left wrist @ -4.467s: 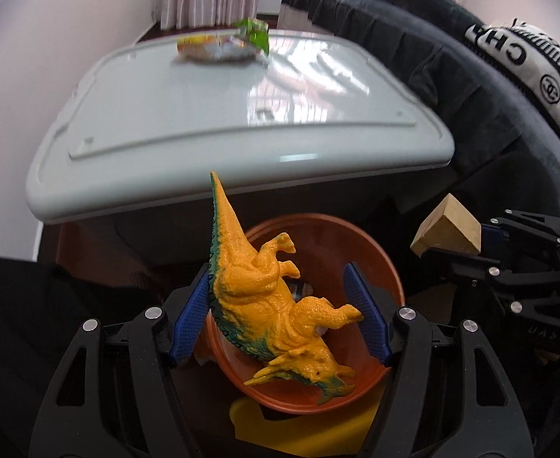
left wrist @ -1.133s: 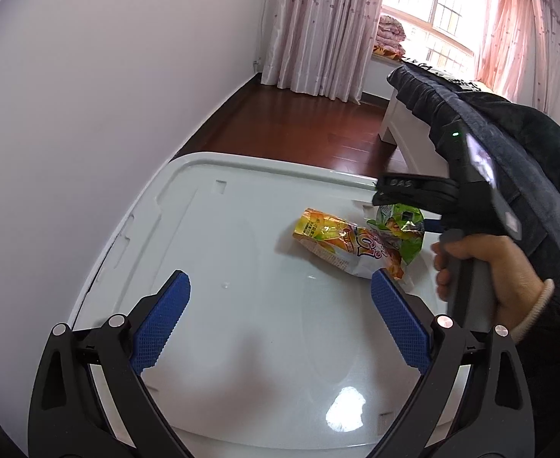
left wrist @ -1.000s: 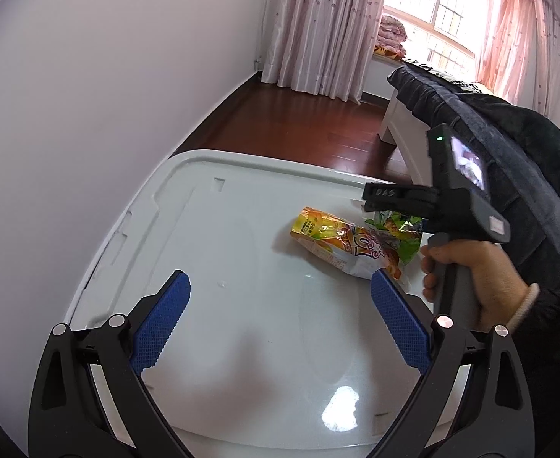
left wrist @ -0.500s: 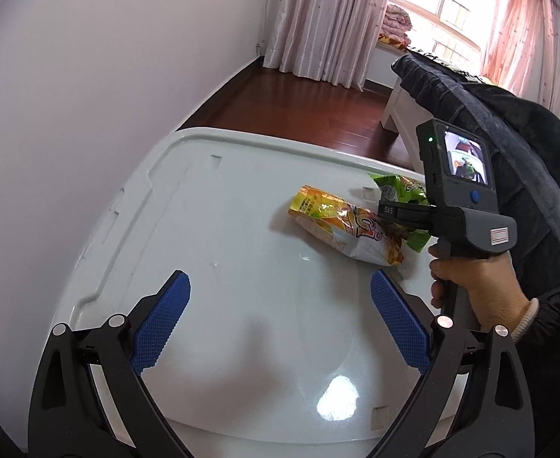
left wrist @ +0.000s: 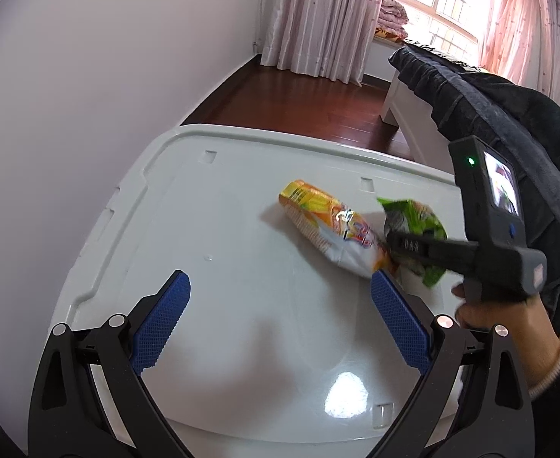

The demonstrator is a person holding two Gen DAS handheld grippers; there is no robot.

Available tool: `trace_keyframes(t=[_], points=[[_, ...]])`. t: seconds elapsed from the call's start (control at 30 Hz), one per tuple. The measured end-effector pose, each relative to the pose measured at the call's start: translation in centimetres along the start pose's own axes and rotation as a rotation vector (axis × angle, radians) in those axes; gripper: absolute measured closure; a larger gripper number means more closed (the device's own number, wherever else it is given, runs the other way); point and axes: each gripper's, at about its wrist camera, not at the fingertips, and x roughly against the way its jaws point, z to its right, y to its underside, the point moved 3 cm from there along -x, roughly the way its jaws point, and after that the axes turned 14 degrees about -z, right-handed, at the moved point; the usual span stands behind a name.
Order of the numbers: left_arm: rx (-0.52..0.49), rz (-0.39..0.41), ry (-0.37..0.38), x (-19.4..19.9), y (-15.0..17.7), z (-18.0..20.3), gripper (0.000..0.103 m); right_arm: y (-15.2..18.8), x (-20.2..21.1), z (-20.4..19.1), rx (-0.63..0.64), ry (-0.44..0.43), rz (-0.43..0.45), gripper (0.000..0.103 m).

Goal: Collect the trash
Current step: 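Grasp the orange juice pouch with the left gripper while the right gripper holds the green bag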

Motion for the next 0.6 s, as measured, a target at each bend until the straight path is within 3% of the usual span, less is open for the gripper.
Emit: trace_keyframes(t=[0.3,0.47,0.6], points=[[0.072,-0.052,0.037,-1.6,-0.1,-0.5,0.01,5.2,1.8,-1.7,0.094,-0.129,-0.055,0.077],[0.105,-0.056,0.024,-2.8,-0.4,0.0,0.01,8.0,5.5,1.0,0.11,-0.102,0.026,0.077],[0.11,-0.048,-0.029,-3.8,-1.0,1.0,0.01,9.9,7.9,4.5,0.062,-0.06,0.113,0.077]])
